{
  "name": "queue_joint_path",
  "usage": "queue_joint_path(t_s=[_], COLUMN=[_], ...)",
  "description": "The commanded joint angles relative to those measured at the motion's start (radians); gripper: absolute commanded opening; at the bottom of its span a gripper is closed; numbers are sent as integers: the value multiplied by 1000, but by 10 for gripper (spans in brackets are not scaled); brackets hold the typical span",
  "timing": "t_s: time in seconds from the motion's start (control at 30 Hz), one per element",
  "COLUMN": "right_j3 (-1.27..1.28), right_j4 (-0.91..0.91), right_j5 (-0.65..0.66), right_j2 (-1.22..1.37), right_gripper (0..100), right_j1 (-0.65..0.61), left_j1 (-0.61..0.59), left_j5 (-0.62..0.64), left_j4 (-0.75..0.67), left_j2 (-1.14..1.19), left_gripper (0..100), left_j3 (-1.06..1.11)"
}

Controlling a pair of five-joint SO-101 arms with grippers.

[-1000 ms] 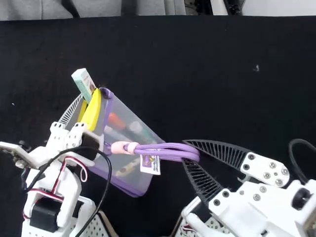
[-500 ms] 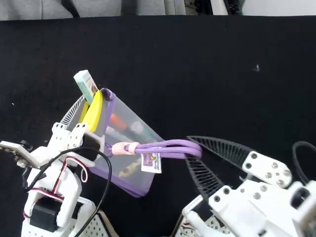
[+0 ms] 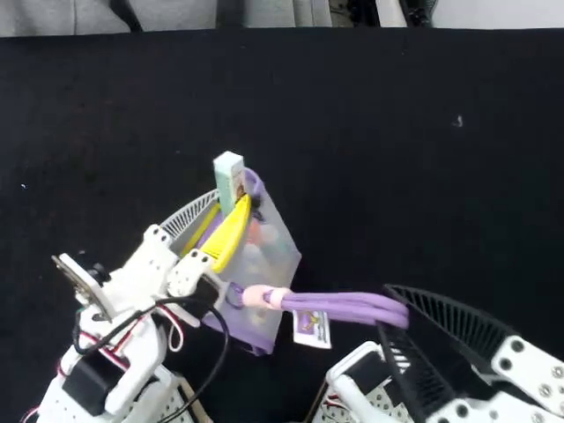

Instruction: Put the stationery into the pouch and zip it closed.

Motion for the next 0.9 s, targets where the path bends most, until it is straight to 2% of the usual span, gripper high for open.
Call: queue_joint_path(t_s=[0.0, 0.23, 0.43, 0.6, 0.87], right_j3=[-4, 30, 140, 151, 151], right_j4=[18, 29, 2, -5, -5], right_j5=[5, 48, 54, 54, 54], right_j2=[-38, -104, -143, -142, -148], right_gripper=[11, 11, 11, 11, 11], right_j1=[21, 23, 23, 23, 23], left_j1=[7, -50, -38, -38, -4], left_j5=[-51, -44, -14, 17, 11], left_j4=[-72, -95, 77, 190, 203], left_j2=[12, 12, 12, 12, 14], left_gripper=[33, 37, 180, 188, 190], left_j3=[180, 170, 58, -64, -108])
